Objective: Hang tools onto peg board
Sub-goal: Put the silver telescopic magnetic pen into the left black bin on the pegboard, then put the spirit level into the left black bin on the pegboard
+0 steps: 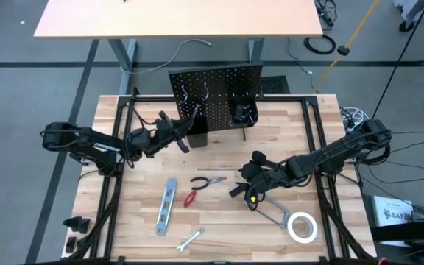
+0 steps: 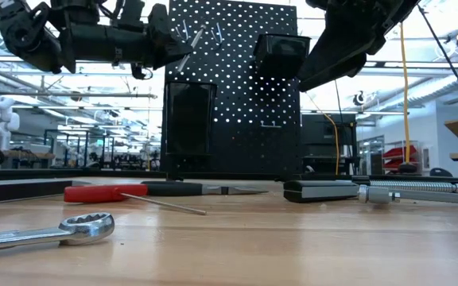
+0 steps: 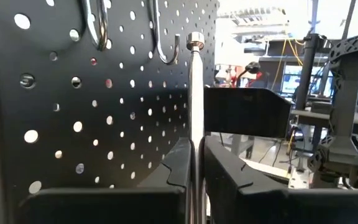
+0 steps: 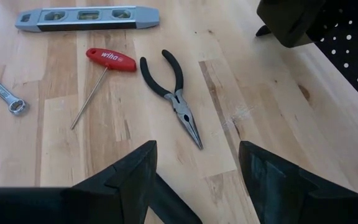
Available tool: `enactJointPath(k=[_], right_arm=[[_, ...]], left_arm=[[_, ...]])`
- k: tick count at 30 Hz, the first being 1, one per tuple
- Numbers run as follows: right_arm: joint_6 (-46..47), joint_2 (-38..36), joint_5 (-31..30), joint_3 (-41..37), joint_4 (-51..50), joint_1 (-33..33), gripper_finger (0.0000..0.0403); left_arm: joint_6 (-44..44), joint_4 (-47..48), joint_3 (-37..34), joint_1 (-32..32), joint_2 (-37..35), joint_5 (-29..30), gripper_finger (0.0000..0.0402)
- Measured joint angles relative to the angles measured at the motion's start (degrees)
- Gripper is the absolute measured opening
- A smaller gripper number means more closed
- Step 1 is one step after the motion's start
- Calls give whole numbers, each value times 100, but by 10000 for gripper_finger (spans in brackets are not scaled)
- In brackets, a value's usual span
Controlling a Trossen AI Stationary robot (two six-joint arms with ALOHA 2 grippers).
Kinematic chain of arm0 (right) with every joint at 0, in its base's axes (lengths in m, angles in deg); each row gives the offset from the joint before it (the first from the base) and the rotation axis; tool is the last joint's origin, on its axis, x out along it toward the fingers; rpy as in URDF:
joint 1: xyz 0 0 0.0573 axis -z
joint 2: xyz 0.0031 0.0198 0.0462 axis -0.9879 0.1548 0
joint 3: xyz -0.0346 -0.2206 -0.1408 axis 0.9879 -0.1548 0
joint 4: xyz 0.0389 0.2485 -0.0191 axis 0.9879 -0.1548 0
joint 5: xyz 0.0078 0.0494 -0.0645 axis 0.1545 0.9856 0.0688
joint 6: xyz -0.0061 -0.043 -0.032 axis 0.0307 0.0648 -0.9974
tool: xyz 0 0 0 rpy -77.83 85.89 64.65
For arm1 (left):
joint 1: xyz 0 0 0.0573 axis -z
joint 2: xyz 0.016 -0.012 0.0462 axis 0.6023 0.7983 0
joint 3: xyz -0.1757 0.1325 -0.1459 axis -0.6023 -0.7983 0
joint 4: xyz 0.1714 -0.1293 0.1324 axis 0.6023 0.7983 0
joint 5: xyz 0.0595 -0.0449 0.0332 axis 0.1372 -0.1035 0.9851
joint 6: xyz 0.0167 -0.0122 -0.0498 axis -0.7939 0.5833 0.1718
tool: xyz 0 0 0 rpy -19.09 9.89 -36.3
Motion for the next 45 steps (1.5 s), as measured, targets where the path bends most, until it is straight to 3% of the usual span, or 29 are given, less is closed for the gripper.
enactJointPath(k=[11,28,31,38,45], right_arm=[[0,0,0,0,0,0,222],[10,0,0,0,0,0,222],[76,0,4,0,-29,-2,222],[254,0,31,0,-122,-15,222],[303,0,29,0,-70,-15,222]], left_arm=[[6,1,0,0,0,152,126],[-21,44,0,271,-189,117,132],[-42,610,0,507,-524,111,132],[411,2941,0,1446,-1632,147,132],[1102,5385,553,2403,-2546,822,132]])
